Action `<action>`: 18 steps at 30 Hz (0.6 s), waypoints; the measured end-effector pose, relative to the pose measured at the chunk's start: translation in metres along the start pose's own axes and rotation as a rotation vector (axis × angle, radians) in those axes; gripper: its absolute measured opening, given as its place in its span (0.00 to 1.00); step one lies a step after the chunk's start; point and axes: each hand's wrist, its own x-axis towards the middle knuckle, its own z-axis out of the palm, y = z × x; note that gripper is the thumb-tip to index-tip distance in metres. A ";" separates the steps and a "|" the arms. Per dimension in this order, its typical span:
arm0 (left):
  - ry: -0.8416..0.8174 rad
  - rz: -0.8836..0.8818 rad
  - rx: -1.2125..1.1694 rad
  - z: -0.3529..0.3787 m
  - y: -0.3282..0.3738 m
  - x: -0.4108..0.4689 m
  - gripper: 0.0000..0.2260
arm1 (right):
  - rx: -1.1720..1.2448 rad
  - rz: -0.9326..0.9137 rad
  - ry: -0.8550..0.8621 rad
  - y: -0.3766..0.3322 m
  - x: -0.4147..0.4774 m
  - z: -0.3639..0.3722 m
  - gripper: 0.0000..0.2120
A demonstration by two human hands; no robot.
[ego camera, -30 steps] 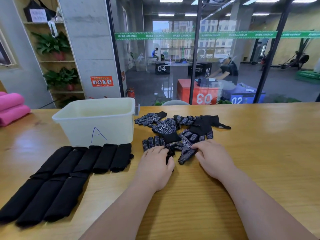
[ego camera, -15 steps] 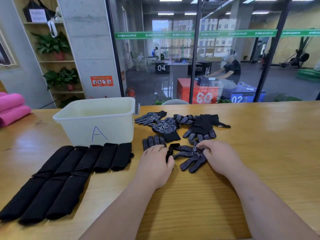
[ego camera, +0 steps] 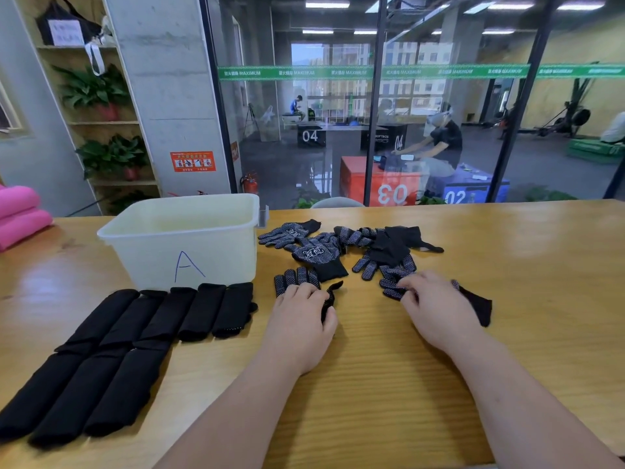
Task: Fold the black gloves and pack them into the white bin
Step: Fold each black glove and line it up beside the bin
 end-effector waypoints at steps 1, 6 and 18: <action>-0.003 0.003 -0.001 0.000 0.000 0.000 0.21 | -0.008 -0.025 -0.051 -0.001 0.002 0.002 0.18; -0.008 0.030 -0.006 0.003 -0.001 0.001 0.21 | -0.109 0.257 -0.094 0.016 0.016 0.007 0.24; -0.013 0.033 -0.020 0.005 -0.002 0.003 0.23 | -0.072 -0.066 -0.260 -0.016 0.061 0.037 0.30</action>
